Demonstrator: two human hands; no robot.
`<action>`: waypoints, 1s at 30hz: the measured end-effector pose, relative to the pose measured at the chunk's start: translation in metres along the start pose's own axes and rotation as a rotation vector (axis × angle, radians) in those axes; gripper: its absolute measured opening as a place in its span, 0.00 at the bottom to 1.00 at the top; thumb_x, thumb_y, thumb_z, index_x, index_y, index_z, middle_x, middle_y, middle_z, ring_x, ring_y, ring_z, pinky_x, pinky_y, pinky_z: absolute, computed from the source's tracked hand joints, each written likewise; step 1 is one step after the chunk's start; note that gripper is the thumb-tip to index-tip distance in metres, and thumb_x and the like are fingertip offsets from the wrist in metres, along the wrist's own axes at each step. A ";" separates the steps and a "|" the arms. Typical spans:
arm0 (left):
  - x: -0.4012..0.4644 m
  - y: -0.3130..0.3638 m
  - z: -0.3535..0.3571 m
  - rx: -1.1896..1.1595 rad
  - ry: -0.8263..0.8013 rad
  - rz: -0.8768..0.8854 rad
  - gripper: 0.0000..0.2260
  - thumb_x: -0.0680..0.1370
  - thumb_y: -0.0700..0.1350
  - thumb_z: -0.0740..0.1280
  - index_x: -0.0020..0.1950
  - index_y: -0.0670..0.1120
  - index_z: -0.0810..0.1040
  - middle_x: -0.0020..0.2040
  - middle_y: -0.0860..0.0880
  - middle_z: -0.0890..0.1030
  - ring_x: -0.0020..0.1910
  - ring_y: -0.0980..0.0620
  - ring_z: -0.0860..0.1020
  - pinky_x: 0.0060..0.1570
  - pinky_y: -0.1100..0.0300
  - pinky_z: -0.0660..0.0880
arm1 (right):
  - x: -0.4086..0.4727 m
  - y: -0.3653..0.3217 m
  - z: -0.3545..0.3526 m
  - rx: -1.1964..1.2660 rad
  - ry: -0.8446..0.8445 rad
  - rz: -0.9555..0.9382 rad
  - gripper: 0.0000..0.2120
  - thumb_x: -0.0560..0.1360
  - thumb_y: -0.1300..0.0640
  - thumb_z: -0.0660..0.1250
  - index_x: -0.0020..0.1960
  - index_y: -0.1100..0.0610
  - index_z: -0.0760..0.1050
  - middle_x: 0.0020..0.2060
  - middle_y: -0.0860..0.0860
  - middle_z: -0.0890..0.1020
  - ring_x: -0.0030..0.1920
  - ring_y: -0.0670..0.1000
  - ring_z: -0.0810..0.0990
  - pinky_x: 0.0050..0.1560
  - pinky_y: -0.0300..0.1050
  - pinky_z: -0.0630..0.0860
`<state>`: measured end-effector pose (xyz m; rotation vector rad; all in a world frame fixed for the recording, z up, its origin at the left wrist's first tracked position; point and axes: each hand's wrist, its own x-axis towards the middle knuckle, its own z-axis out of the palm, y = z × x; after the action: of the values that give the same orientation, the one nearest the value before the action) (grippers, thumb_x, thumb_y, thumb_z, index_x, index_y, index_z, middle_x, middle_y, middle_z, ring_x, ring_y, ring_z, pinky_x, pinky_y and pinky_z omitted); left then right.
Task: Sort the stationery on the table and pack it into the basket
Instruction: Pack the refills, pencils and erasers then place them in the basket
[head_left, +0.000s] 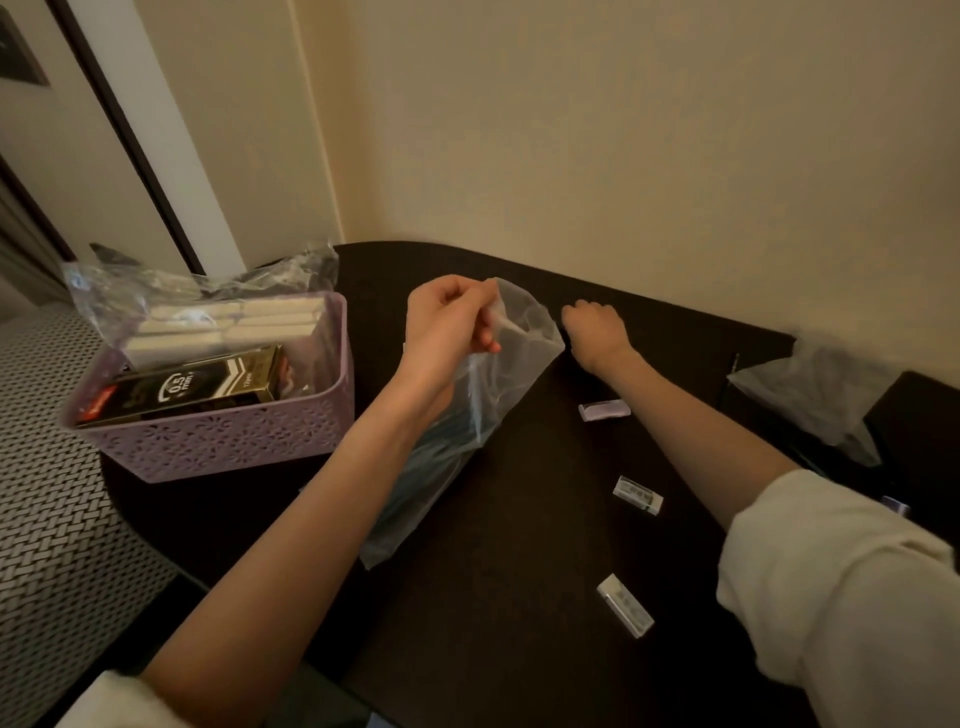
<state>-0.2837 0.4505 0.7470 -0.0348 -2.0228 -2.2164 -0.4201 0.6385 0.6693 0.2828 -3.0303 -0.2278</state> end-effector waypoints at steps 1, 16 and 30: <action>-0.001 0.000 0.001 0.000 0.000 -0.006 0.06 0.80 0.40 0.64 0.47 0.39 0.78 0.32 0.49 0.76 0.29 0.55 0.74 0.33 0.63 0.75 | -0.003 0.001 -0.001 0.033 -0.018 0.019 0.11 0.77 0.65 0.64 0.59 0.62 0.73 0.58 0.60 0.74 0.58 0.60 0.74 0.57 0.52 0.72; -0.036 0.003 0.028 0.006 -0.054 -0.055 0.08 0.80 0.41 0.64 0.52 0.37 0.79 0.33 0.47 0.76 0.29 0.56 0.73 0.32 0.65 0.76 | -0.121 0.089 -0.020 0.188 -0.085 0.606 0.08 0.76 0.61 0.64 0.53 0.62 0.76 0.43 0.56 0.78 0.47 0.58 0.79 0.40 0.46 0.72; -0.042 0.014 0.018 0.012 -0.041 -0.025 0.06 0.80 0.41 0.64 0.47 0.39 0.79 0.32 0.47 0.76 0.29 0.55 0.73 0.32 0.63 0.75 | -0.120 0.083 -0.022 0.688 -0.143 0.574 0.11 0.78 0.53 0.66 0.48 0.61 0.69 0.35 0.52 0.71 0.39 0.51 0.73 0.40 0.45 0.69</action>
<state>-0.2417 0.4709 0.7575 -0.0551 -2.0686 -2.2361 -0.3146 0.7386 0.6949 -0.5865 -3.0438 0.8657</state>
